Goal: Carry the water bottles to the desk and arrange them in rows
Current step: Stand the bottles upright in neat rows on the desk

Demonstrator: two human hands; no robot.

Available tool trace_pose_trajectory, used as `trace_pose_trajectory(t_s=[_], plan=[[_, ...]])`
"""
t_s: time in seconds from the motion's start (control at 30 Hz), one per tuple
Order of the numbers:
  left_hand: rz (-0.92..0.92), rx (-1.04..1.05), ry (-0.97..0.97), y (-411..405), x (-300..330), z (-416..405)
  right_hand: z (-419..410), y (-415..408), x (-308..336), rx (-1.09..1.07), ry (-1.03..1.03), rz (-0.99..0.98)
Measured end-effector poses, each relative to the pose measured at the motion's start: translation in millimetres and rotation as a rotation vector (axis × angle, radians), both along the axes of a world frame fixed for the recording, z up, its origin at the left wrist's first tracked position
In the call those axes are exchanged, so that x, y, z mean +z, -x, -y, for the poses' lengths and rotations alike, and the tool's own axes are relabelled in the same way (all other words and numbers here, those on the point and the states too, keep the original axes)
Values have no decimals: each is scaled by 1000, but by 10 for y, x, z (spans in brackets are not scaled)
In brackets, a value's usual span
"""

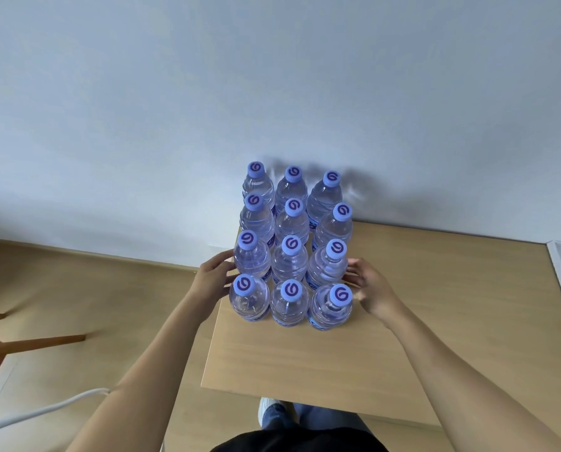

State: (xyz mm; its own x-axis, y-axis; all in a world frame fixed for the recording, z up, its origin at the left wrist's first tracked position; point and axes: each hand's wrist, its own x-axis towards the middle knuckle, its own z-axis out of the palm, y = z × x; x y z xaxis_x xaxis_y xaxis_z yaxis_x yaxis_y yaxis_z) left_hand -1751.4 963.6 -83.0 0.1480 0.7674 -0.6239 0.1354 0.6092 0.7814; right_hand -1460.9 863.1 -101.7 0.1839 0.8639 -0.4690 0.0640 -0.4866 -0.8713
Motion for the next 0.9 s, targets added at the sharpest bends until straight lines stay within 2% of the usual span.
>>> trace_pose_trajectory(t_s=[0.1,0.27,0.57,0.9], plan=[[42,60,26,-30,29,-99,-56,-99,40,42,20,70],[65,92,-16,-112,98,-275,-232,-245,104,-108,6,149],[128,52,10,-245,172,-553,-538,-301,256,-18,-41,53],[48,45,-7,-318,161,-583,-670,-281,124,-37,-46,2]])
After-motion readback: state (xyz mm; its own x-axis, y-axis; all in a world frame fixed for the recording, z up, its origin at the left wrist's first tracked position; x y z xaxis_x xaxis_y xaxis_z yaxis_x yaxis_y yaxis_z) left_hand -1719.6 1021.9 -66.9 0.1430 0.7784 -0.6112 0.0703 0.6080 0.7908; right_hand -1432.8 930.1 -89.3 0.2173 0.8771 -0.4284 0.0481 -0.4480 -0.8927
